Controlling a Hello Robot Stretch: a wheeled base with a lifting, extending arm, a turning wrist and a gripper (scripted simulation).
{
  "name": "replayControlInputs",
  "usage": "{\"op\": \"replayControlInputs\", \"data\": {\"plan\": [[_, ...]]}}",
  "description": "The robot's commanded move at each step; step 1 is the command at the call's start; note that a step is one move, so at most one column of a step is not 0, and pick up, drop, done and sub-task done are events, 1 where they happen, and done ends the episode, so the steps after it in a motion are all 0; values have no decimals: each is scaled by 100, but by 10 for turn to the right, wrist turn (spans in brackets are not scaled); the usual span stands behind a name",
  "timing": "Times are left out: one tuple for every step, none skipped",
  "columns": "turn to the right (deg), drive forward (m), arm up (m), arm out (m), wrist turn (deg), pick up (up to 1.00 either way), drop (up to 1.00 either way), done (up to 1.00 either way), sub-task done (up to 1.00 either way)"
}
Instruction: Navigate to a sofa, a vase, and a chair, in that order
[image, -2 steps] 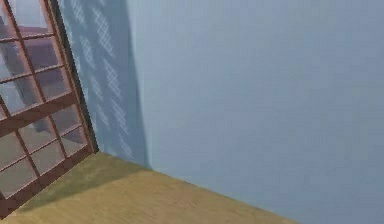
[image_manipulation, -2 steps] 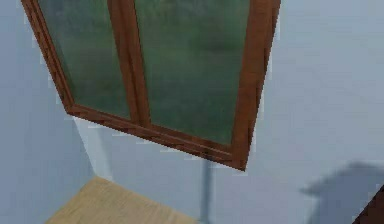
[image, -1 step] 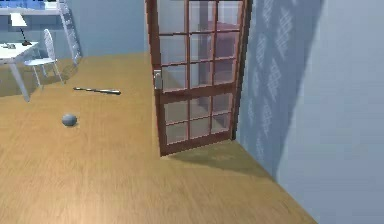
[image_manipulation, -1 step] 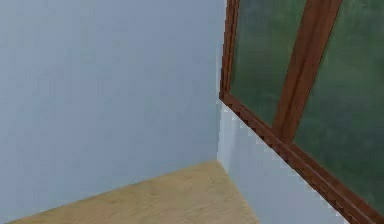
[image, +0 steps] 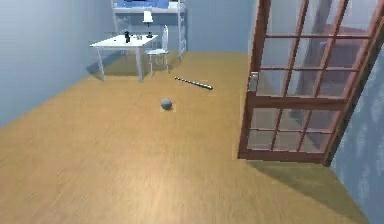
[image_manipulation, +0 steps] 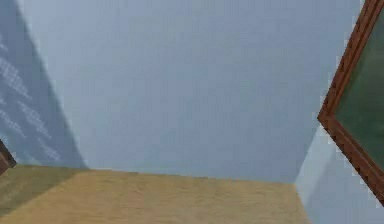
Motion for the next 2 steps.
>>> {"op": "replayControlInputs", "data": {"plan": [[0, 100, 0, 0, 0, 0, 0, 0, 0], [-90, 0, 0, 0, 0, 0, 0, 0, 0]]}}
